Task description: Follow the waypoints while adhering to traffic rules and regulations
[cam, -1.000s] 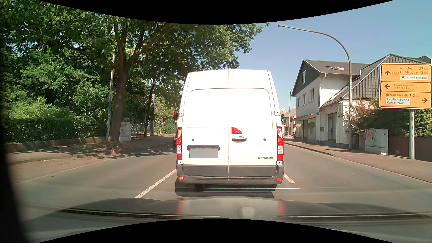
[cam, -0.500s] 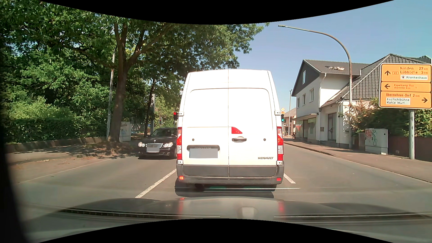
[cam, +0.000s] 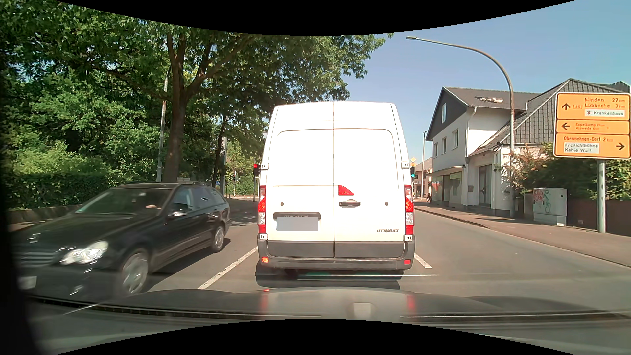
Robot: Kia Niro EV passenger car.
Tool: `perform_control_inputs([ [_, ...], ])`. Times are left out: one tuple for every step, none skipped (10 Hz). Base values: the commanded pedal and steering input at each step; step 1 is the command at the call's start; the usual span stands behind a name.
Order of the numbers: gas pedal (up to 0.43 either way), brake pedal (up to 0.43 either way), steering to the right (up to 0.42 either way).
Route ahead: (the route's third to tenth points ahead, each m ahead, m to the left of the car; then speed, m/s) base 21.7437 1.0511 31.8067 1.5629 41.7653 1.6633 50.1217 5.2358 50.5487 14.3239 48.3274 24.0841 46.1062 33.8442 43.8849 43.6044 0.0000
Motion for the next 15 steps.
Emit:
perform_control_inputs([
  [0.0, 0.006, 0.001],
  [0.0, 0.006, 0.001],
  [0.0, 0.006, 0.0],
  [0.0, 0.006, 0.001],
  [0.0, 0.006, 0.0],
  [0.0, 0.006, 0.001],
  [0.0, 0.006, 0.001],
  [0.0, 0.006, 0.001],
  [0.0, 0.006, 0.001],
  [0.0, 0.0, 0.0],
  [0.0, 0.006, 0.001],
  [0.0, 0.006, 0.0],
  [0.0, 0.006, 0.0],
  [0.0, 0.006, 0.001],
  [0.0, 0.006, 0.0],
])
